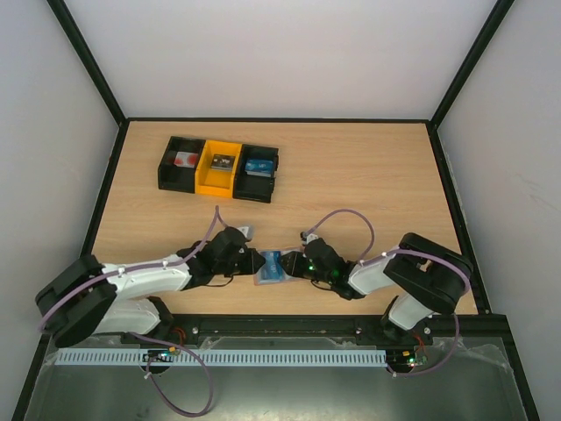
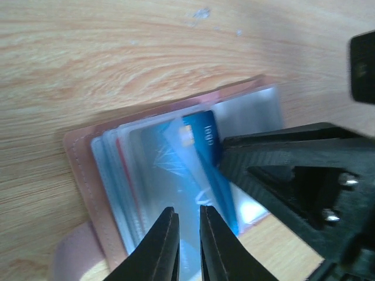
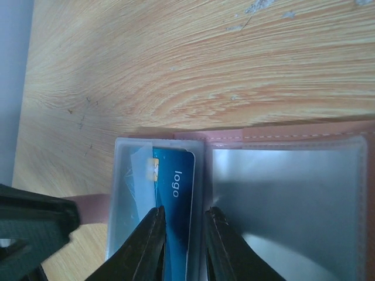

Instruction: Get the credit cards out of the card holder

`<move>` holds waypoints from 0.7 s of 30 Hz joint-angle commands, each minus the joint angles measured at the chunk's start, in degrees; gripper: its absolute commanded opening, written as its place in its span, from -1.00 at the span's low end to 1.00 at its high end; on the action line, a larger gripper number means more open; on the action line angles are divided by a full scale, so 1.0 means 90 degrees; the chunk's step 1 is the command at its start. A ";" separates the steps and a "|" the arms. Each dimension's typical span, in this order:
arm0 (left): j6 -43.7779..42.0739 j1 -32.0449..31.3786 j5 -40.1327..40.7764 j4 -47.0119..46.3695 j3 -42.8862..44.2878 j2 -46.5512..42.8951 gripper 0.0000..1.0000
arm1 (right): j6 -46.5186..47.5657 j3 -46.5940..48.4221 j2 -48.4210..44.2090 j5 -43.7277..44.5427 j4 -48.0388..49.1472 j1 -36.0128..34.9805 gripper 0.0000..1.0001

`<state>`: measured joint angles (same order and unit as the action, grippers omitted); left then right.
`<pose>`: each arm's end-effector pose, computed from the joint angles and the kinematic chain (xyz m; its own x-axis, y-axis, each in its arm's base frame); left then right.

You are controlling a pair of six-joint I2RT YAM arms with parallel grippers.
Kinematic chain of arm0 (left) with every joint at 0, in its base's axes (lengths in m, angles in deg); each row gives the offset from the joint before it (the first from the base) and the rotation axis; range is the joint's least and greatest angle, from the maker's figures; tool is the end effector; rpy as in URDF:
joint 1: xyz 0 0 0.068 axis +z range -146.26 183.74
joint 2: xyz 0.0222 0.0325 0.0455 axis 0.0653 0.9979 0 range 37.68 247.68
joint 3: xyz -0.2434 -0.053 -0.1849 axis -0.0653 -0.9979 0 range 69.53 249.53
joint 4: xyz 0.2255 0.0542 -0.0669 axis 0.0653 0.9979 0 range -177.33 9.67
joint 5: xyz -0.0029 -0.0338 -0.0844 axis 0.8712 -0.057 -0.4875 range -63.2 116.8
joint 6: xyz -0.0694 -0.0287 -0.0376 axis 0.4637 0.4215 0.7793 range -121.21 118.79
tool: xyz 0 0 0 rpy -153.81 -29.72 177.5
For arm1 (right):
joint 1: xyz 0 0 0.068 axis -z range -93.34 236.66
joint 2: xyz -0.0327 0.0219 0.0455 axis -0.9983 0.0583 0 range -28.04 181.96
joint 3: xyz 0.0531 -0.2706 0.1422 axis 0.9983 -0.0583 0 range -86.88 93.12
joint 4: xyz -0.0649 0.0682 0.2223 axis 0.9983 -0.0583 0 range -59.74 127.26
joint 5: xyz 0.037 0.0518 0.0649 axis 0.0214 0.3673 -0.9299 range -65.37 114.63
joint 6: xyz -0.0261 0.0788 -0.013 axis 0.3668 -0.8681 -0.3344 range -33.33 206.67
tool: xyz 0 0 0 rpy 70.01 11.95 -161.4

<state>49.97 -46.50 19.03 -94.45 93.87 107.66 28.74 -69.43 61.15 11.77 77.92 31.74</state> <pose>0.1398 -0.1837 0.1885 -0.8959 -0.1302 -0.4248 0.2096 0.7193 -0.6624 0.1404 0.2283 0.1474 -0.9264 0.1183 -0.3573 -0.2304 0.5726 0.7868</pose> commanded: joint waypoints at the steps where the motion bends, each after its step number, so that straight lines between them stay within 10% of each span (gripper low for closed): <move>1: -0.0186 0.0047 -0.0007 -0.0195 0.0059 0.0514 -0.77 | -0.0084 -0.0050 0.0390 -0.0193 0.0157 0.0039 -0.59; 21: -0.0151 0.0045 0.0391 -0.0090 -0.0234 0.1159 -0.93 | -0.0184 -0.0298 0.0563 -0.0280 0.0480 0.0233 -0.95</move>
<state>48.92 -46.36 20.08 -98.77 93.82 116.47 26.71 -70.22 65.24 8.97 84.61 33.19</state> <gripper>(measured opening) 0.038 0.056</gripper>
